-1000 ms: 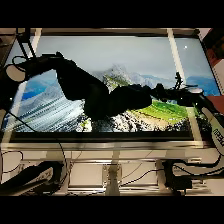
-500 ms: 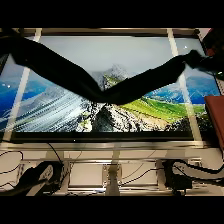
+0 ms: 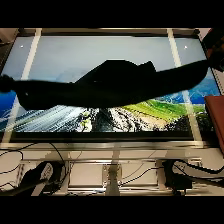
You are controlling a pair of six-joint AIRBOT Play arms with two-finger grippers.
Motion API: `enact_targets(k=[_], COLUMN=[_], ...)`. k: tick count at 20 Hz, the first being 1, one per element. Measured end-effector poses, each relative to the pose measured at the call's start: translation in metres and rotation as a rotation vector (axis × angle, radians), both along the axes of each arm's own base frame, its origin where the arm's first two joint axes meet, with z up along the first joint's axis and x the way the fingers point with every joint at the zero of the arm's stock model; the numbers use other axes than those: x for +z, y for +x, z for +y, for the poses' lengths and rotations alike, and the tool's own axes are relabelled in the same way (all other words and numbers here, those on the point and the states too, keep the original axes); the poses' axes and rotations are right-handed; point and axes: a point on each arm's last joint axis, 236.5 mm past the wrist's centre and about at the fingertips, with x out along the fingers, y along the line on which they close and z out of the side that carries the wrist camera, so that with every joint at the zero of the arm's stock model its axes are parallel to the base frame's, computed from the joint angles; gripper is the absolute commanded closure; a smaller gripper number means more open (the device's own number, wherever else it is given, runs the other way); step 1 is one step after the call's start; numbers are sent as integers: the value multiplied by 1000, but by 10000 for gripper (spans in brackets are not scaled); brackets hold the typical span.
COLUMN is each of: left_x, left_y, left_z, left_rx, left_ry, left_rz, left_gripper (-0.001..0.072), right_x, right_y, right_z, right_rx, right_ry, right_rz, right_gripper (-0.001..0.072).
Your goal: Fold the clothes and pants, and hang the long-sleeved shirts on hangers.
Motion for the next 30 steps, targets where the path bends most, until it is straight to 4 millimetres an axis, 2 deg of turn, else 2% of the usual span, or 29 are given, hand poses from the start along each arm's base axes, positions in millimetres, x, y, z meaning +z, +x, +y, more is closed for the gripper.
enact_targets(k=[2,4,7,9,11,13,16,17,18,19,20,22,24,26,28,30], left_x=[-40,-69,-89,-98,-109,-121,-136,-139,-141,-143,-144,-145,-145,-144,-143,-142], left_y=[-15,-28,-37,-40,-45,-49,-54,-55,-56,-56,-55,-55,-54,-52,-51,-49], left_z=[2,2,3,3,2,0,-3,-4,-4,-4,-4,-4,-4,-3,-2,-1], left_rx=[17,27,37,39,42,43,42,41,41,41,42,43,44,45,47,48], left_ry=[-16,-28,-34,-39,-47,-58,-75,-82,-86,-88,-88,-89,-89,-88,-84,-80], left_rz=[105,178,223,240,261,288,321,328,334,336,335,333,329,323,314,306], left_gripper=[668,668,668,668,668,668,668,668,668,668,667,667,667,667,667,667], right_x=[-17,-31,-45,-62,-86,-108,-121,-119,-115,-111,-108,-104,-110,-125,-147,-171], right_y=[-18,-37,-51,-54,-53,-42,-8,7,19,30,38,45,36,10,-29,-69], right_z=[-3,3,7,7,6,3,2,0,-3,-8,-12,-20,-34,-48,-59,-58], right_rx=[-11,-2,2,1,0,-8,-28,-45,-64,-84,-100,-127,-168,-215,-265,-304], right_ry=[-2,29,55,75,100,119,157,166,171,168,164,152,132,149,196,287], right_rz=[106,205,292,346,391,397,291,230,176,126,85,50,79,171,300,424], right_gripper=[684,684,684,684,684,684,677,520,243,123,126,225,271,273,306,332])
